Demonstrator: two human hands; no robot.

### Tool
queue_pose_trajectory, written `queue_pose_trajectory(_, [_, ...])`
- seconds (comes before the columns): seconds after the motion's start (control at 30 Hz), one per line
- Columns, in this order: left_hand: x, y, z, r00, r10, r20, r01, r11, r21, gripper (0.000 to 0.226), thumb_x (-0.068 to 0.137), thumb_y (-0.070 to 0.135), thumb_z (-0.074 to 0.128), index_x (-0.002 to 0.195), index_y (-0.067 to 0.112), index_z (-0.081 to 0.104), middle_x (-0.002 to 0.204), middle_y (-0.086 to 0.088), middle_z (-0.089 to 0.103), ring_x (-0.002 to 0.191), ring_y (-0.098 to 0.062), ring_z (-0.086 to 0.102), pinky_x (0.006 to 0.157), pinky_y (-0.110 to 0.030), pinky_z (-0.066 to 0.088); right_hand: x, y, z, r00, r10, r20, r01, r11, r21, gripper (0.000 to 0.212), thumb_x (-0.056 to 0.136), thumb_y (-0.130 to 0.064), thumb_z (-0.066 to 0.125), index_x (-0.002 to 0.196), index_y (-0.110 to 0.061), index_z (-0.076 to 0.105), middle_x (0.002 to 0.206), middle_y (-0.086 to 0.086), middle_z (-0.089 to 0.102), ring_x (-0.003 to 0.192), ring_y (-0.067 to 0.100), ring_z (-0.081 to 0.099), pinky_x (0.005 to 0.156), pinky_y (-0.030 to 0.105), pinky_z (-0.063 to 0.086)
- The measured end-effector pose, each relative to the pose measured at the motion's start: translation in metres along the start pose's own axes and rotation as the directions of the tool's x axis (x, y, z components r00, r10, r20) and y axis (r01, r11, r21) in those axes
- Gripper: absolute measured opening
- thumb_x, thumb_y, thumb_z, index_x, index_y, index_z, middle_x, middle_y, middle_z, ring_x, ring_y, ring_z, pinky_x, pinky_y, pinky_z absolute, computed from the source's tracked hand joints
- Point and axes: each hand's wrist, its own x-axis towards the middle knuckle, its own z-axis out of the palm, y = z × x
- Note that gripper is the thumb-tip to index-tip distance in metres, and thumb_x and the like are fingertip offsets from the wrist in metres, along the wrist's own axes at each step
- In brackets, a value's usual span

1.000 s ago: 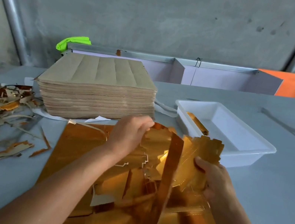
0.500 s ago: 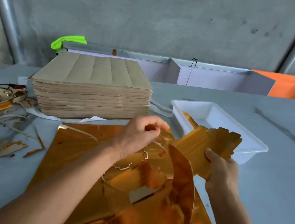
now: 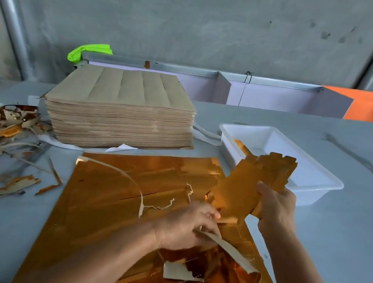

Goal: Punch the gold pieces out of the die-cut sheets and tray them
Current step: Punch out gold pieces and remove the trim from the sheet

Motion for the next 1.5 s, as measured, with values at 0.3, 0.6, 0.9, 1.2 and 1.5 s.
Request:
queue_pose_trajectory(0.3, [-0.005,-0.017,0.010,0.971,-0.238,-0.018,0.221,0.927,-0.303,0.020,0.095,0.031,0.056,0.109,0.023,0.067,0.108,0.008,0.067,0.105,-0.006,0.059,0.097,-0.027,0.043,0.017,-0.014,-0.026,0.980,-0.141,-0.137,0.140,0.990,-0.020,0.013,0.097,-0.015,0.052,0.084,-0.019,0.055,0.086,-0.004,0.060,0.087,0.026,0.058,0.084,0.045,0.046])
queue_pose_trajectory(0.6, [0.018,-0.001,-0.017,0.894,-0.370,-0.252,0.082,0.689,-0.720,0.013,0.091,0.019,0.062,0.080,0.021,0.069,0.079,0.006,0.070,0.074,-0.010,0.062,0.066,-0.027,0.052,0.007,-0.002,-0.034,0.988,-0.135,0.080,0.142,0.987,-0.081,0.011,0.095,-0.013,0.055,0.085,-0.017,0.056,0.079,-0.007,0.062,0.064,0.012,0.060,0.057,0.029,0.052])
queue_pose_trajectory(0.9, [0.033,0.028,-0.041,0.780,-0.455,-0.430,-0.039,0.651,-0.758,0.025,0.079,0.029,0.074,0.096,0.014,0.065,0.091,-0.002,0.071,0.084,-0.016,0.068,0.066,-0.027,0.053,-0.021,-0.004,-0.025,0.899,-0.204,0.388,0.224,0.975,-0.005,0.009,0.091,-0.020,0.057,0.090,-0.026,0.064,0.075,-0.017,0.073,0.069,0.006,0.071,0.046,0.014,0.050])
queue_pose_trajectory(1.2, [0.033,0.036,-0.040,0.688,-0.425,-0.589,0.051,0.837,-0.544,0.022,0.080,0.033,0.074,0.090,0.015,0.067,0.087,-0.002,0.070,0.083,-0.016,0.066,0.072,-0.033,0.057,-0.022,0.006,-0.015,0.892,-0.108,0.440,0.080,0.993,0.082,0.017,0.090,-0.027,0.056,0.100,-0.023,0.068,0.095,-0.003,0.075,0.090,0.022,0.071,0.086,0.047,0.053])
queue_pose_trajectory(1.5, [0.020,0.022,-0.058,0.818,-0.439,-0.372,0.072,0.719,-0.691,0.017,0.083,0.016,0.071,0.086,0.029,0.062,0.091,0.003,0.065,0.066,-0.009,0.059,0.057,-0.020,0.049,-0.013,0.014,-0.017,0.843,0.085,0.531,-0.227,0.951,0.209,0.032,0.077,-0.029,0.067,0.100,-0.008,0.071,0.087,0.015,0.072,0.074,0.030,0.072,0.062,0.041,0.058])
